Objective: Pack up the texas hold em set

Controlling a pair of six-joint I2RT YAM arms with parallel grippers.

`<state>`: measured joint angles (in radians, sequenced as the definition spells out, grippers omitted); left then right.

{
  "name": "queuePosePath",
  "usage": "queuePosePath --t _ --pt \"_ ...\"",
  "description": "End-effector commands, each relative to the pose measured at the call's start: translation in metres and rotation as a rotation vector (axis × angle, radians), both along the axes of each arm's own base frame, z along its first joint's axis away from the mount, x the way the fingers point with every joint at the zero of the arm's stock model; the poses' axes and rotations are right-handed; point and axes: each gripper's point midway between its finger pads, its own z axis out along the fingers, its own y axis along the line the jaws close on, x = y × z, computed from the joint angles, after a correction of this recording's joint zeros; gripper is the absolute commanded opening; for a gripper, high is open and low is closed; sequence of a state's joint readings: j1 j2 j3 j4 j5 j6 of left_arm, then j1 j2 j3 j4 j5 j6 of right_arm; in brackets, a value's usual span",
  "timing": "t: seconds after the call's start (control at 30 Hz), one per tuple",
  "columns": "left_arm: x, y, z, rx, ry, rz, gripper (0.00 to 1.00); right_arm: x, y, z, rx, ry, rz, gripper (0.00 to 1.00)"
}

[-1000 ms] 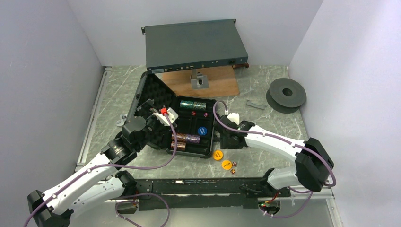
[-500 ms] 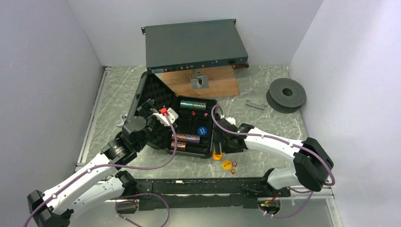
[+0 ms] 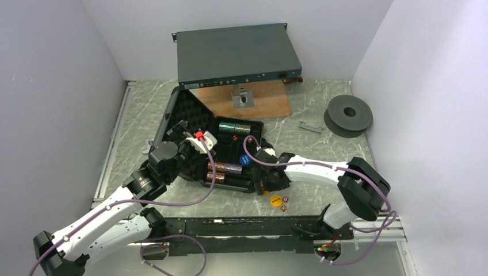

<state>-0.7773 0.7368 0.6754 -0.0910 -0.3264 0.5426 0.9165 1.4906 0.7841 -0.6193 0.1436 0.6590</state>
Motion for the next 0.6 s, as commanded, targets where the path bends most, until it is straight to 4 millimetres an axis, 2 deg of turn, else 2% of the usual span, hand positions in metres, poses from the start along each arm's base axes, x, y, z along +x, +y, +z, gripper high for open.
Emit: queuePosePath --t 0.0,0.37,0.57 --pt "0.0 -0.001 0.01 -0.012 -0.025 -0.013 1.0 0.013 0.023 -0.01 0.053 -0.035 0.016 0.78" --pt "0.001 -0.002 0.009 -0.011 -0.023 -0.013 1.0 0.019 0.033 -0.013 0.092 -0.061 0.026 0.78" --pt "0.001 -0.001 0.008 -0.007 -0.024 -0.009 1.0 0.022 0.032 -0.005 0.138 -0.101 0.001 0.77"
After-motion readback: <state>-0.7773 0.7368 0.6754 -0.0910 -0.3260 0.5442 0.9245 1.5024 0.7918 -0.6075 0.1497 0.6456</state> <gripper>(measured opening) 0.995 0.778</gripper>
